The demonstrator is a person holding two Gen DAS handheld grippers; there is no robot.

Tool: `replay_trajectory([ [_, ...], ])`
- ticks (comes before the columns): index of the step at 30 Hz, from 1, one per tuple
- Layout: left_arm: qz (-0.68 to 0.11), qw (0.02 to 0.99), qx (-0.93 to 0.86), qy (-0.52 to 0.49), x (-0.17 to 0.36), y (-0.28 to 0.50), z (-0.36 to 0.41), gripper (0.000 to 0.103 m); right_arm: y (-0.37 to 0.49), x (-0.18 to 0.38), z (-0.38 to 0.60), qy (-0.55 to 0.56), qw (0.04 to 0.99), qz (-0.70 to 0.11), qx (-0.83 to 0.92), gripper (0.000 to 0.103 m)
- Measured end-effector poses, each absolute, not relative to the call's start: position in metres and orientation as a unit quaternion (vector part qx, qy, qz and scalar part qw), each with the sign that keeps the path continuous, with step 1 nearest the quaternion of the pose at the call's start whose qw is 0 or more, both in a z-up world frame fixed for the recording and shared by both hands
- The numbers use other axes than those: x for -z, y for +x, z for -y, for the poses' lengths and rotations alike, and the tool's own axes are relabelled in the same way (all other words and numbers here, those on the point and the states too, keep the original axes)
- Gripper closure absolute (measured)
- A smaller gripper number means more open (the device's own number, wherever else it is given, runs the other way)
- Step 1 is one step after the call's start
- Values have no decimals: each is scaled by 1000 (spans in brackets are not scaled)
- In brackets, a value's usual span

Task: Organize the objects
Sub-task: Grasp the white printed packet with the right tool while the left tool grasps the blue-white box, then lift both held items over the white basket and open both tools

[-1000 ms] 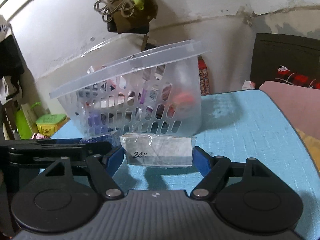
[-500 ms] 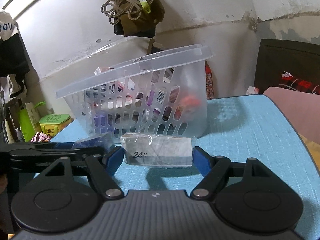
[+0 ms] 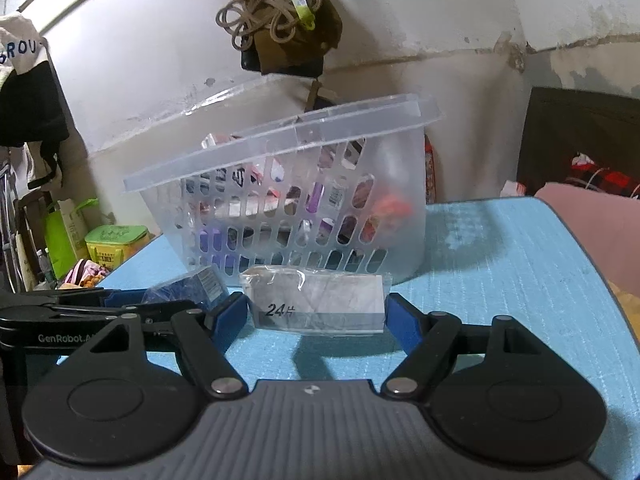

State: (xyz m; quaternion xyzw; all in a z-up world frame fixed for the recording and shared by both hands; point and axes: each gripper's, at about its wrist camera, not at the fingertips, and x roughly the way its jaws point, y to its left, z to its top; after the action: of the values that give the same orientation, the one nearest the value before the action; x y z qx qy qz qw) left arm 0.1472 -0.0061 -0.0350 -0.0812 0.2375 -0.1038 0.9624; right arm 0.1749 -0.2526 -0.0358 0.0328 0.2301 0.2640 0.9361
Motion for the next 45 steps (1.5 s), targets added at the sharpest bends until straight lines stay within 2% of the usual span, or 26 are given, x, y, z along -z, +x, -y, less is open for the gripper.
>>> replay_trajectory([
  [16,-201,971,86,-95,32,136,-5,36,159,32,251,22,947,-174,-271,26],
  [22,-178,969,108,-131,22,119,-17,36,151,28,254,21,944,-152,-294,26],
  [26,-139,977,101,-126,-13,100,-23,39,133,5,259,31,951,-130,-277,26],
  [31,-115,985,94,-87,-82,120,-16,40,146,-68,244,1,967,-68,-246,26],
  [34,-130,983,97,-87,-114,162,-16,46,189,-99,229,-12,965,-84,-247,26],
  [37,-153,982,78,-84,-125,202,-20,49,224,-108,212,-36,966,-118,-227,25],
  [38,-167,980,73,-84,-125,214,-20,49,234,-109,208,-35,964,-128,-229,24],
  [40,-197,974,78,-81,-119,233,-20,49,252,-107,203,-35,962,-146,-229,15],
  [41,-206,973,70,-76,-113,241,-18,47,259,-103,200,-39,961,-152,-227,0],
  [45,-197,975,69,-81,-103,230,-21,30,272,-88,196,-61,953,-205,-217,0],
])
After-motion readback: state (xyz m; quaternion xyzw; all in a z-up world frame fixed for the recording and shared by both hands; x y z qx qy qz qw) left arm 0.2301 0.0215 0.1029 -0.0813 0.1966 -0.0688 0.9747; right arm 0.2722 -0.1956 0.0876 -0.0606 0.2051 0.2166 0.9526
